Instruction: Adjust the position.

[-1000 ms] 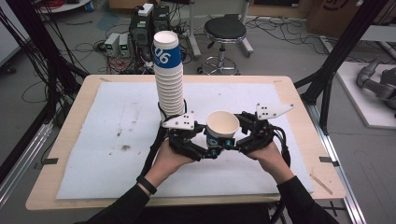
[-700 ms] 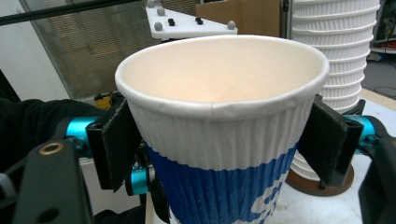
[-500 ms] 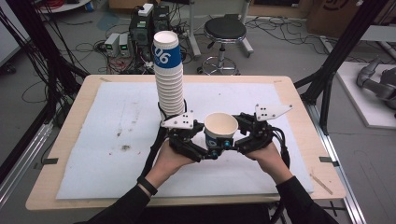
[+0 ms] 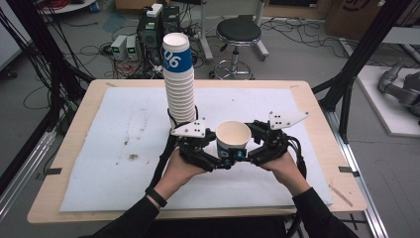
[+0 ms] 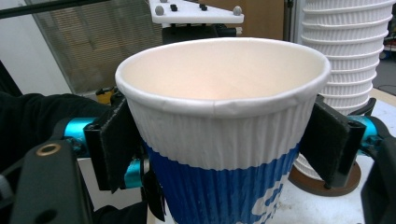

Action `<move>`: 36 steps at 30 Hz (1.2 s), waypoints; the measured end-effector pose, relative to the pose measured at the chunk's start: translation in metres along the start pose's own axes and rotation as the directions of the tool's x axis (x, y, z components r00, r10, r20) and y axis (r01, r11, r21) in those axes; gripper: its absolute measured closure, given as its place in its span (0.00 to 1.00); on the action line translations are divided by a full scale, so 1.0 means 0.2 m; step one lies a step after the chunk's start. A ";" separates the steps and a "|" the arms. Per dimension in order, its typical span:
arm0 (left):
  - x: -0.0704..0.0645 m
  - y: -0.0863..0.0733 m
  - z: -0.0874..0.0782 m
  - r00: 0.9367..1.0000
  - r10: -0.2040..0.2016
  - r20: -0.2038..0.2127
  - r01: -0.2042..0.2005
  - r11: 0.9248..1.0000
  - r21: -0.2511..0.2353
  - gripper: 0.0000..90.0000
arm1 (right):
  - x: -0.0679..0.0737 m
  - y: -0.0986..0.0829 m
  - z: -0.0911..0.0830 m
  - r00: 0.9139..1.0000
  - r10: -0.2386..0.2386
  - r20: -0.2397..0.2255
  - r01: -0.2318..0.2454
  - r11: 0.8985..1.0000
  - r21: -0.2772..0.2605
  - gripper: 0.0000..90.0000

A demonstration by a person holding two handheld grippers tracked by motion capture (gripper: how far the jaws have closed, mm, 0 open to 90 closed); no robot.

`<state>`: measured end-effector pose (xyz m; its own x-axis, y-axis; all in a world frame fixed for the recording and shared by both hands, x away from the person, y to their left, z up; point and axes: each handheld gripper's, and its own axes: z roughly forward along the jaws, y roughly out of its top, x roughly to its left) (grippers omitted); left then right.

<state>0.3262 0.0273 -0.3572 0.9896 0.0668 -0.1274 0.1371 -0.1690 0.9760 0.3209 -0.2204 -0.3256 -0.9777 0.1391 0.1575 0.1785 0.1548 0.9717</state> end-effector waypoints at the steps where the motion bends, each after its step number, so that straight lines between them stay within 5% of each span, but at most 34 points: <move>1: 0.00 0.00 0.00 1.000 0.001 0.001 -0.001 1.000 0.004 0.31 | 0.00 0.00 0.00 1.000 0.001 -0.002 -0.001 1.000 -0.001 0.21; 13: 0.00 0.00 0.01 1.000 0.005 0.002 -0.005 1.000 0.018 0.31 | 0.00 0.01 -0.01 1.000 0.000 -0.003 0.000 1.000 -0.008 0.22; 20: 0.00 0.00 -0.01 1.000 0.008 -0.026 -0.008 1.000 0.016 0.18 | 0.00 0.01 -0.03 1.000 -0.004 0.012 0.004 1.000 -0.011 0.23; 28: 0.00 0.02 -0.11 0.996 0.034 -0.077 -0.033 0.999 0.026 0.17 | -0.02 0.01 -0.08 0.999 -0.007 0.050 0.008 1.000 -0.014 0.23; 36: 0.00 0.03 -0.24 0.990 0.039 -0.136 -0.041 0.999 -0.013 0.17 | -0.04 0.00 -0.12 0.996 -0.016 0.093 0.017 1.000 -0.003 0.23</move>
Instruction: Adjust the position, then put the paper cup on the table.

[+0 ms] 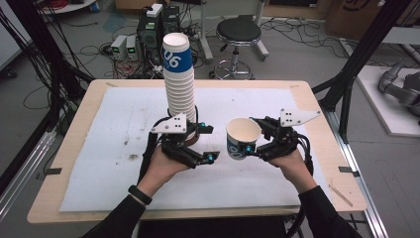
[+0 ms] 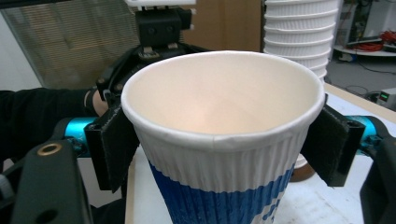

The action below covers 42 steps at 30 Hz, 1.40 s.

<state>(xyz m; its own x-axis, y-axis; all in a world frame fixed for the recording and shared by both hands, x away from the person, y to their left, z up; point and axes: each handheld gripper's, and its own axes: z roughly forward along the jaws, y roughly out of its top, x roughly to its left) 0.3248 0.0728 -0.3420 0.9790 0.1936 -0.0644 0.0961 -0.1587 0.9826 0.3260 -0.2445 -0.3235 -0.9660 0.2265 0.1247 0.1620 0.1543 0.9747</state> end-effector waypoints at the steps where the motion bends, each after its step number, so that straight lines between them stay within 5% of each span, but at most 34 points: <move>1: 0.00 0.00 -0.02 1.000 0.003 -0.001 -0.003 1.000 -0.001 0.17 | 0.00 0.00 -0.01 1.000 0.002 0.000 -0.002 1.000 0.002 0.23; 18: 0.00 0.00 -0.28 0.991 0.047 -0.125 -0.049 0.999 -0.009 0.17 | -0.03 -0.01 -0.11 0.998 0.003 0.066 -0.002 1.000 -0.011 0.23; 42: 0.02 -0.02 -0.36 0.980 0.048 -0.192 -0.055 0.998 -0.029 0.17 | -0.04 -0.01 -0.14 0.993 -0.029 0.111 0.030 1.000 -0.008 0.23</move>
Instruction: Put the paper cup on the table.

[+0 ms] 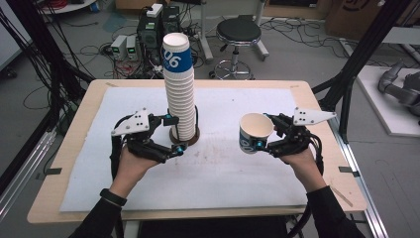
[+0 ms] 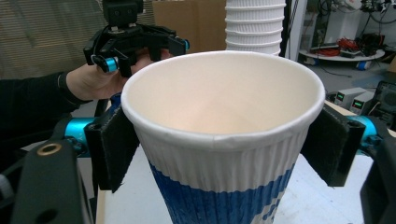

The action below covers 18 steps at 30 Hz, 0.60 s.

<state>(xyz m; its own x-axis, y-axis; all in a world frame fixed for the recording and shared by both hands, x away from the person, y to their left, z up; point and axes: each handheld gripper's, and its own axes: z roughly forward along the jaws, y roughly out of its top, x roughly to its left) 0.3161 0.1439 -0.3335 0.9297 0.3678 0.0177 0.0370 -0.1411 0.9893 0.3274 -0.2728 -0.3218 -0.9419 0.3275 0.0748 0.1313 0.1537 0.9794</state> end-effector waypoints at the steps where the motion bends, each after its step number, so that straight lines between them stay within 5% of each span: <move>1: 0.00 0.00 0.00 1.000 -0.004 -0.005 0.004 1.000 0.000 0.17 | 0.00 0.00 0.00 1.000 0.000 0.002 0.000 1.000 -0.001 0.23; 18: 0.00 -0.04 -0.04 0.999 -0.004 -0.033 0.004 1.000 0.010 0.17 | -0.07 -0.01 -0.02 0.996 0.011 0.085 -0.011 1.000 -0.005 0.23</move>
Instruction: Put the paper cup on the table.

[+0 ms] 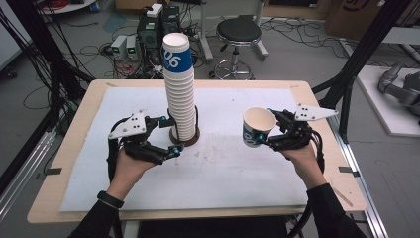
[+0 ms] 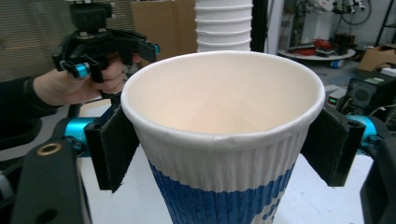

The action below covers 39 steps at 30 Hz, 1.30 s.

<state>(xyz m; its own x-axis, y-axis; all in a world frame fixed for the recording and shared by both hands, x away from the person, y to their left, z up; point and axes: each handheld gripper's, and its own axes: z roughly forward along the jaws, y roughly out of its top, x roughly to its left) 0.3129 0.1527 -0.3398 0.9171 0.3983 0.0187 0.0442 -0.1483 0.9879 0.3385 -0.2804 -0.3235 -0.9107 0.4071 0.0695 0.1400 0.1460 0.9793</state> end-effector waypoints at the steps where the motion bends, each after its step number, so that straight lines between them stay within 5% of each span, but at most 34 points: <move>1: 0.00 0.00 -0.01 1.000 -0.004 -0.001 0.004 1.000 -0.001 0.17 | -0.01 0.00 0.00 1.000 -0.004 0.009 0.004 1.000 -0.002 0.23; 17: 0.01 -0.06 -0.04 1.000 -0.007 -0.031 0.007 1.000 0.017 0.17 | -0.12 -0.02 -0.03 0.990 0.029 0.136 -0.027 1.000 -0.012 0.23; 31: 0.01 -0.10 -0.02 0.999 -0.015 -0.037 0.016 0.999 0.032 0.17 | -0.26 -0.07 -0.03 0.965 0.068 0.254 -0.066 0.998 -0.013 0.23; 39: 0.02 -0.13 0.00 0.999 -0.023 -0.029 0.025 0.999 0.045 0.17 | -0.33 -0.11 0.00 0.941 0.094 0.324 -0.094 0.995 -0.015 0.23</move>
<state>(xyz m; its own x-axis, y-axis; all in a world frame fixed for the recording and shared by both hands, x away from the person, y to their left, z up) 0.3146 0.1587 -0.3655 0.9038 0.4279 0.0000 0.0846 -0.1787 0.9803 0.3959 -0.3105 -0.3490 -0.7186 0.6888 0.0959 0.2194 0.0936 0.9711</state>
